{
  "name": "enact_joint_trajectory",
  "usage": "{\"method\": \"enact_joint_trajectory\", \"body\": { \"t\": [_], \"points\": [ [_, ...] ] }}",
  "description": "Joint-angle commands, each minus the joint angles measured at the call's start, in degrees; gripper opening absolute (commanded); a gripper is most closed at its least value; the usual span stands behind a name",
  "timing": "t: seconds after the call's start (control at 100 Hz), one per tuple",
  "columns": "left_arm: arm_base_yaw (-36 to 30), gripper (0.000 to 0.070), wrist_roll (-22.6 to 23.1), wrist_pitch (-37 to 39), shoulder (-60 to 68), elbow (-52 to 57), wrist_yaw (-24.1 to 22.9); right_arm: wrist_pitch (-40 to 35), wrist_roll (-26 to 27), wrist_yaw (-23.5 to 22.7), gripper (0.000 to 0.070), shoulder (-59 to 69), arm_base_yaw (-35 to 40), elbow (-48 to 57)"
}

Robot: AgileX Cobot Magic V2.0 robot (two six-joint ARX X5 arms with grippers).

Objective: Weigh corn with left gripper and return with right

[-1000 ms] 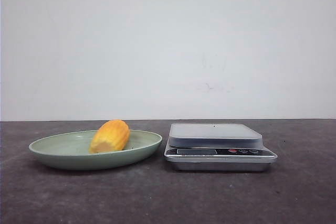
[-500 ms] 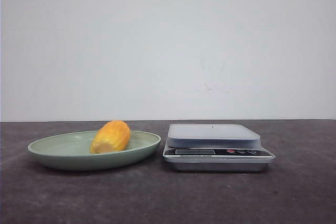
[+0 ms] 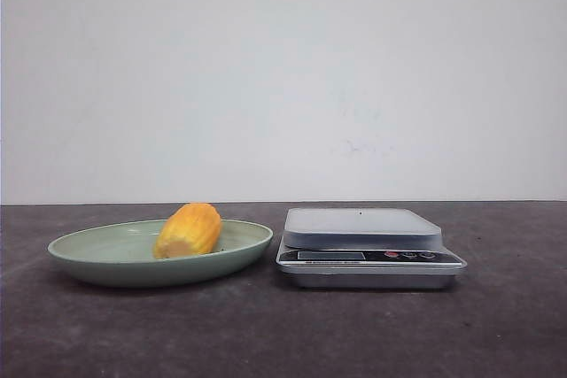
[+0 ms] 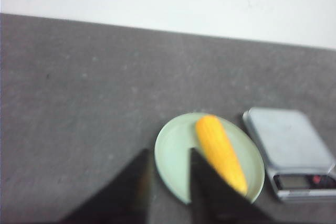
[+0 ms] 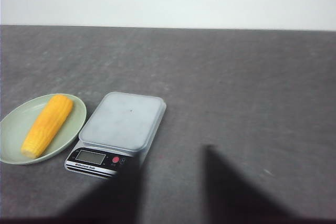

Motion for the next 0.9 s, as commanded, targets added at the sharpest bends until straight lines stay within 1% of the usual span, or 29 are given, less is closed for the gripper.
{"method": "enact_joint_trajectory", "body": {
  "t": [0.0, 0.1, 0.16, 0.27, 0.89],
  "points": [
    [-0.33, 0.0000, 1.07, 2.89, 0.00, 0.37, -0.09, 4.85, 1.40, -0.09, 0.0013, 0.11, 0.20, -1.51],
    [-0.33, 0.0000, 2.51, 7.72, 0.15, 0.35, -0.13, 10.91, 1.40, -0.11, 0.0013, 0.11, 0.26, -4.55],
    [-0.33, 0.0000, 2.71, 9.62, 0.35, 0.35, -0.13, 12.59, 1.42, -0.11, 0.0012, 0.13, 0.26, -5.20],
    [-0.33, 0.0000, 2.71, 11.04, 0.42, 0.35, -0.17, 12.63, 2.12, -0.11, 0.0013, 0.13, 0.26, -5.20],
    [-0.35, 0.0000, 2.80, 10.58, 0.07, 0.35, -0.20, 12.68, 1.97, -0.04, 0.0013, 0.09, 0.24, -5.20]
  ]
}}
